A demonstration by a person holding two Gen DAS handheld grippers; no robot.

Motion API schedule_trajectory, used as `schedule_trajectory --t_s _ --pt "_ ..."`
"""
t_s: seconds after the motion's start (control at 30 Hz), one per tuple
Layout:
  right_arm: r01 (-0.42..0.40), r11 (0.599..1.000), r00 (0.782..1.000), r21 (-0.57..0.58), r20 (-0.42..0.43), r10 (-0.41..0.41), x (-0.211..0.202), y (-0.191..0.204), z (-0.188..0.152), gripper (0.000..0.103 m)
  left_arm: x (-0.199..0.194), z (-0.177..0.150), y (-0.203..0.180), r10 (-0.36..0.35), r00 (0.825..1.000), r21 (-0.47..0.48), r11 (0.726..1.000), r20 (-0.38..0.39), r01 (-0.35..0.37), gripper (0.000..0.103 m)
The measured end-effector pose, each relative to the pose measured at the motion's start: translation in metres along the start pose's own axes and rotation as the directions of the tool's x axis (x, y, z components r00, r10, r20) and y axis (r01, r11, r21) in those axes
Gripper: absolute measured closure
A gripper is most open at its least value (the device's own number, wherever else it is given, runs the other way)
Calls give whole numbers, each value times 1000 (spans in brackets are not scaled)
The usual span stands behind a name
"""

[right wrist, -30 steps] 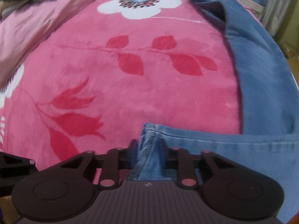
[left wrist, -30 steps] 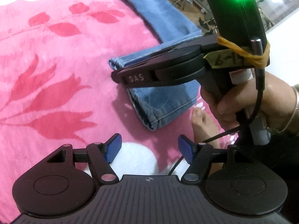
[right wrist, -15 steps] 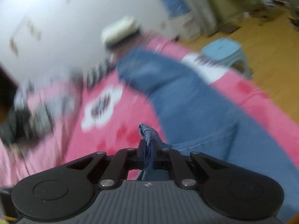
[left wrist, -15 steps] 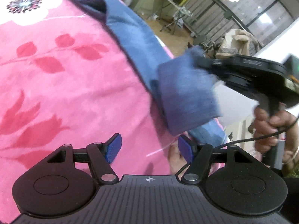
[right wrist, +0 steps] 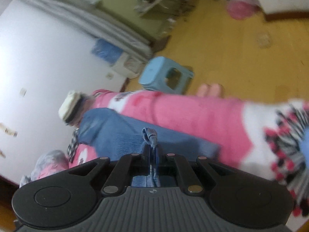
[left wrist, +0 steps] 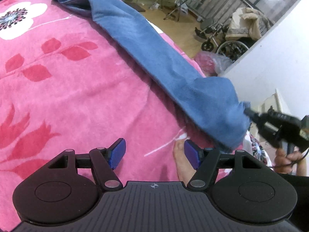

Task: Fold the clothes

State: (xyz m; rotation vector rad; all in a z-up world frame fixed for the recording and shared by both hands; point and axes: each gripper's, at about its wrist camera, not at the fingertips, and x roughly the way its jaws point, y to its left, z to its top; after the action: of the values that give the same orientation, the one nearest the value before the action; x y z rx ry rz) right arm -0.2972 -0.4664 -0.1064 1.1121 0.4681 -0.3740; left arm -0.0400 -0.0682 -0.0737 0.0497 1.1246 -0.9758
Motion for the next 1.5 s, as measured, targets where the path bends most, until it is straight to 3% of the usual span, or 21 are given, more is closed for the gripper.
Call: schedule_trajectory --t_s 0.1,0.3,0.37,0.43,0.53,0.6,0.7,0.9,0.97,1.07,1.13,1.27,1.37,1.5 --pt "2 998 1000 59 22 -3 -2 -24 -7 98 4 0 -7 13 1000 28 1000 -13 -13 36" --pt "-86 984 996 155 6 86 -7 -51 -12 96 11 0 -14 34 999 62 998 -42 -31 36" --pt "-101 982 995 157 -5 103 -9 -55 -13 91 13 1 -14 39 998 58 998 -44 -36 36" --pt "-106 981 994 162 -14 110 -8 -56 -15 73 14 3 -15 43 998 55 998 -44 -41 36" --pt "-105 983 994 153 -9 108 -11 -52 -14 72 18 8 -17 52 998 59 997 -29 -51 36" --pt "-78 990 997 114 10 77 -14 -49 -12 75 23 16 -22 66 998 71 995 3 -66 36" --pt "-27 999 999 30 31 26 -21 -40 -9 95 33 34 -35 70 995 85 993 74 -76 36" --pt "21 993 1000 -115 18 -19 -28 -14 -6 96 71 60 -76 55 984 218 972 170 -92 36" --pt "61 982 998 -177 1 -62 -28 -5 -3 95 87 60 -85 57 985 259 961 164 -99 36" --pt "179 934 983 -310 31 -178 -28 14 4 93 109 55 -91 71 988 301 947 135 -109 37" --pt "201 906 980 -374 75 -186 -31 25 11 92 118 49 -91 79 991 304 947 111 -109 37" --pt "106 838 991 -535 -11 -132 -3 57 18 86 124 43 -91 97 990 307 944 105 -125 36" --pt "20 782 988 -623 -107 -110 39 84 18 74 122 42 -92 106 989 310 941 107 -135 36" --pt "-44 787 972 -616 -209 -110 101 106 31 72 119 39 -94 111 988 313 940 107 -139 36"
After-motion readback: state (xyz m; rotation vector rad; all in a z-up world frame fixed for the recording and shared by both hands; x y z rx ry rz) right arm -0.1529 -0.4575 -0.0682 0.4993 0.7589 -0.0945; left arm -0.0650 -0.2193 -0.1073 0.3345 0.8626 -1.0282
